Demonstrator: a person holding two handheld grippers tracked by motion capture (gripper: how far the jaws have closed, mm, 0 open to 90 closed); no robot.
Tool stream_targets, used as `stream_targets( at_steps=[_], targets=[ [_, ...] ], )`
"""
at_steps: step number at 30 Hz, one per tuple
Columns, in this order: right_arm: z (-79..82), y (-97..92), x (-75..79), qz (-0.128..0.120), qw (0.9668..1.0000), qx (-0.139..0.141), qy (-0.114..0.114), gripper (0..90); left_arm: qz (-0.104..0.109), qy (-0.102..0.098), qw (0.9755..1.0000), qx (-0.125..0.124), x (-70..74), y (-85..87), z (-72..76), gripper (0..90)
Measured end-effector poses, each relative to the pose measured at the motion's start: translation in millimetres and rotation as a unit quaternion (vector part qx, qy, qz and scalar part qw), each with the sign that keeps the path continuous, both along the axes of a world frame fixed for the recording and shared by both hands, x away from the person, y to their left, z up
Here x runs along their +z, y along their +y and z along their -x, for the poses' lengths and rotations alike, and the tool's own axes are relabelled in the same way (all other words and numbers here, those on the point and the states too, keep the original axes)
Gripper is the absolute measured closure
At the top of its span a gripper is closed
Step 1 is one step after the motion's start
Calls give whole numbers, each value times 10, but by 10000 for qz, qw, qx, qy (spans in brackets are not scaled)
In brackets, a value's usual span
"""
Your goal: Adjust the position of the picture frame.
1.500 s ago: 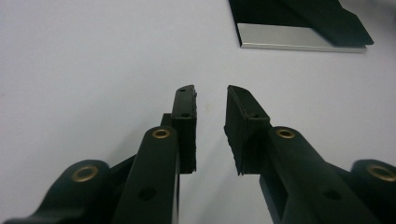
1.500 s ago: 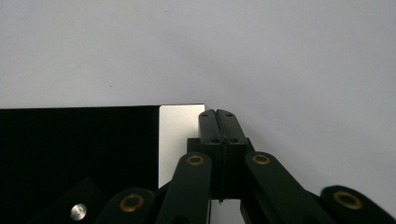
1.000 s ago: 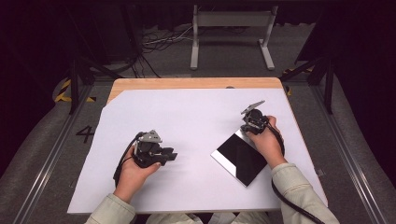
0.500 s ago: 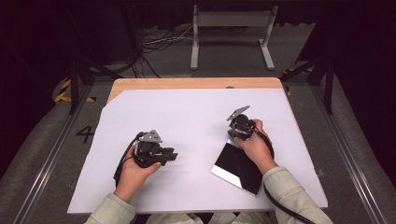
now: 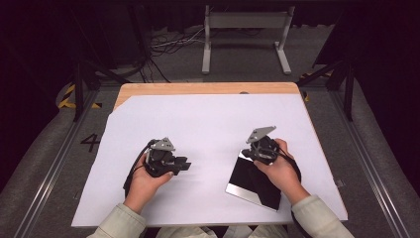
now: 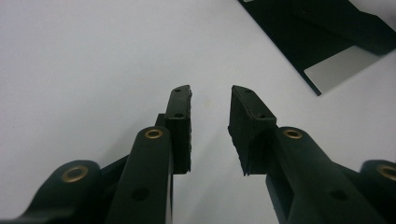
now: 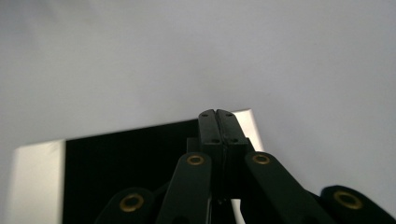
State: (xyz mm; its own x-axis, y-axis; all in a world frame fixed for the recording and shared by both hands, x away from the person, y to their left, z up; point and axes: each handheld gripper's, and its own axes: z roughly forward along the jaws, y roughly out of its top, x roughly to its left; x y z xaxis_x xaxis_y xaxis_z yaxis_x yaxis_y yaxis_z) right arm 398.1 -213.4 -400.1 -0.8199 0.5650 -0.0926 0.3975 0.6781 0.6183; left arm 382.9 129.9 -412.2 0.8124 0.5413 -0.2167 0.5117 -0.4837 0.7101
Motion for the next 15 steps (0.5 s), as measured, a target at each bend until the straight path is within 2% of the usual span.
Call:
stream_targets(
  at_steps=[4, 7, 11, 15],
  targets=[
    [336, -166, 68, -153, 9998, 129, 19, 900, -30, 1, 10000, -76, 1, -43, 4, 699],
    [537, -325, 71, -55, 10000, 44, 38, 900, -53, 6, 9999, -107, -3, -65, 5, 699],
    [643, -504, 80, 74, 9998, -207, 30, 900, -58, 11, 9999, -127, -11, -78, -2, 701],
    [593, -748, 68, 67, 9974, -710, 63, 900, -62, 19, 9999, -136, -7, -75, -3, 703]
  ],
)
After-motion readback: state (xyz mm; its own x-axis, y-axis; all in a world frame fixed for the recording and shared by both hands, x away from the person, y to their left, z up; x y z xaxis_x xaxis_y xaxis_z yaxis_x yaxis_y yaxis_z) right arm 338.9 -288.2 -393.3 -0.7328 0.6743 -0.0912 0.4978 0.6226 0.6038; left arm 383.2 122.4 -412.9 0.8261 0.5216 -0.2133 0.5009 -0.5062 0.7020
